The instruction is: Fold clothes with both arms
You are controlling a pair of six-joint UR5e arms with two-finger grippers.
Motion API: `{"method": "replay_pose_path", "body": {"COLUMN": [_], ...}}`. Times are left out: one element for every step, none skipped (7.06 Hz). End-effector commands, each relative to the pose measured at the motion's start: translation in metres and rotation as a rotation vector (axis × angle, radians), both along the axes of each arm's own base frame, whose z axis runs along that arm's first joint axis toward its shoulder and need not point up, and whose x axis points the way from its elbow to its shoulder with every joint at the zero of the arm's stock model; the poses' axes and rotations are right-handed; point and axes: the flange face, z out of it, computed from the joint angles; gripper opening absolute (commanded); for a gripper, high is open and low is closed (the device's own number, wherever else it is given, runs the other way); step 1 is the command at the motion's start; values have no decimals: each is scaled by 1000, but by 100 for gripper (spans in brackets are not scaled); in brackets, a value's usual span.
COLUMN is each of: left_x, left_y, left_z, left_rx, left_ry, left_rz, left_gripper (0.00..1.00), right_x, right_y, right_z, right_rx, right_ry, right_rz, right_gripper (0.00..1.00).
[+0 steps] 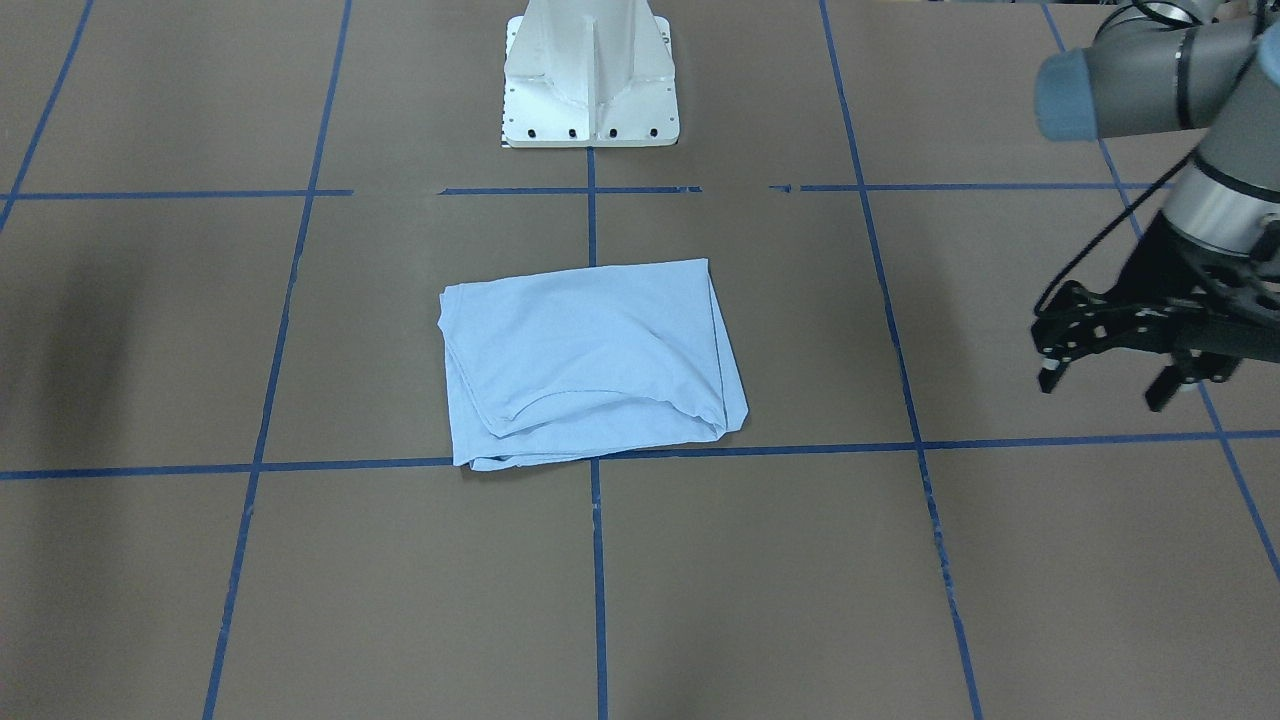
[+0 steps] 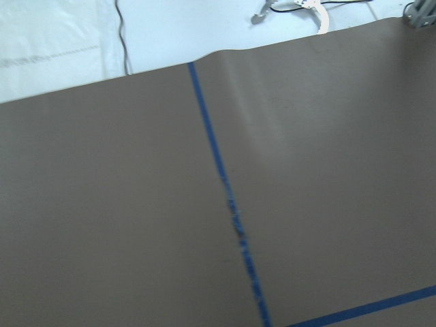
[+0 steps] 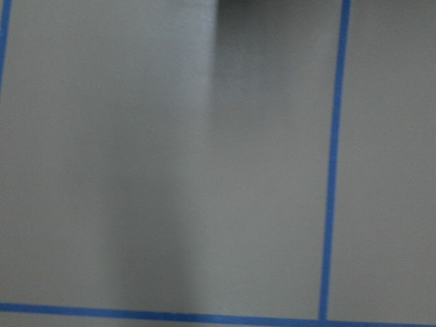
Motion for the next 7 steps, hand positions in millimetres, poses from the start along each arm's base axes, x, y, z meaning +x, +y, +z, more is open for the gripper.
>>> {"method": "replay_pose_path", "body": {"left_x": [-90, -120, -134, -170, -182, -198, -202], "left_y": [-6, 8, 21, 30, 65, 86, 85], "left_z": [37, 67, 100, 123, 170, 190, 190], "left_rx": [13, -2, 46, -8, -91, -136, -128], "left_ry": [-114, -120, -177, -167, -87, -13, -17], "left_rz": [84, 107, 218, 188, 192, 170, 161], "left_gripper": [100, 100, 100, 100, 100, 100, 100], "right_x": [71, 96, 115, 125, 124, 123, 120], "right_y": [59, 75, 98, 118, 121, 128, 155], "right_z": [75, 95, 113, 130, 130, 132, 151], "right_rx": [19, 62, 65, 44, 47, 29, -2], "right_ry": [-51, -46, -46, -55, -68, -64, -71], "right_rz": [-47, -85, -95, -76, -67, -53, -51], "right_gripper": [100, 100, 100, 100, 100, 100, 100]}}
